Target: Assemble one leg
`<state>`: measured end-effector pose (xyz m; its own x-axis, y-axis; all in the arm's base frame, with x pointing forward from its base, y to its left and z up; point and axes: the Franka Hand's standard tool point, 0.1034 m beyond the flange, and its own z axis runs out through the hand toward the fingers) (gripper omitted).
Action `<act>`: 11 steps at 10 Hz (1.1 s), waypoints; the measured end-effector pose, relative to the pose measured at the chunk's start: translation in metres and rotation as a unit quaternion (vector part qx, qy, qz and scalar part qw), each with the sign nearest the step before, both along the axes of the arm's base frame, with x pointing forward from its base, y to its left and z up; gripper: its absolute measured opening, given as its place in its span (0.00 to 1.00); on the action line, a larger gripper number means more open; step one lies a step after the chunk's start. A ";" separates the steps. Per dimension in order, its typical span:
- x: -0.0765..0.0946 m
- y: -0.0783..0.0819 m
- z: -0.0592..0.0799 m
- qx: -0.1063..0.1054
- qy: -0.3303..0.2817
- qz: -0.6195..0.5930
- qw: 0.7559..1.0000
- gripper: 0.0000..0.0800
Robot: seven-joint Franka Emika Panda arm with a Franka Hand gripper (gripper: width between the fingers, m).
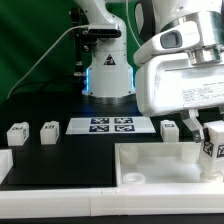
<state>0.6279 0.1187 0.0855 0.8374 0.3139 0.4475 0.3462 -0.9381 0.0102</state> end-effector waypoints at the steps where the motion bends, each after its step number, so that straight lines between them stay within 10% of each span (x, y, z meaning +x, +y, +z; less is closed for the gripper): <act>1: -0.001 0.000 -0.002 0.000 -0.002 0.000 1.000 0.37; 8: -0.010 0.001 -0.010 0.004 -0.043 -0.004 0.999 0.37; 9: -0.010 0.001 -0.010 0.004 -0.043 -0.004 0.999 0.62; 11: -0.010 0.001 -0.010 0.004 -0.043 -0.004 0.999 0.79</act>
Offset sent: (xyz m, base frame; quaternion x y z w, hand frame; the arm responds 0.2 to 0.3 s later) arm -0.0170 0.0127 -0.0166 -0.0003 0.0329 0.0195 0.9993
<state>0.6177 0.1194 0.0755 0.7977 0.3040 0.5208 0.3376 -0.9408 0.0321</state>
